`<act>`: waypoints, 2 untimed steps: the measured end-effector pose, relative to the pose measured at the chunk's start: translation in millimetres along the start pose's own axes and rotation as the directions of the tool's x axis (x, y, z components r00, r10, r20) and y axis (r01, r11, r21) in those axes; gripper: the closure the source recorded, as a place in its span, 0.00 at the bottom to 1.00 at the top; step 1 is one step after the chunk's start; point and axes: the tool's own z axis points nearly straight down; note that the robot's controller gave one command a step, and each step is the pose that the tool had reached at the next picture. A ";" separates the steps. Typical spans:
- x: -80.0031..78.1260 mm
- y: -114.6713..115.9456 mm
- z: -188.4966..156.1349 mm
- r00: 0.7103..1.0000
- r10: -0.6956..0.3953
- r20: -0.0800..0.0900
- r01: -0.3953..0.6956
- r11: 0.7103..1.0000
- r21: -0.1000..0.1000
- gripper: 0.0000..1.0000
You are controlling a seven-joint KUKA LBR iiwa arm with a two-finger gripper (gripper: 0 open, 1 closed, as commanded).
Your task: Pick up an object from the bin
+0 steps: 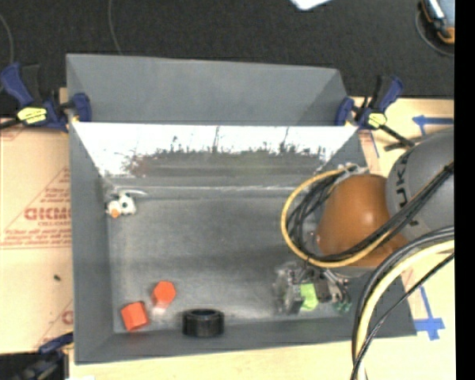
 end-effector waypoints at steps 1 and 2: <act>-15.1 -23.2 -181.4 0.999 0.039 0.001 -0.039 0.999 0.001 0.00; -15.8 -23.7 -185.5 0.999 0.041 0.004 -0.041 0.999 0.000 0.00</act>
Offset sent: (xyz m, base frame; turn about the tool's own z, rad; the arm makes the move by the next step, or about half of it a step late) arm 0.0000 0.0000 0.0000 0.0000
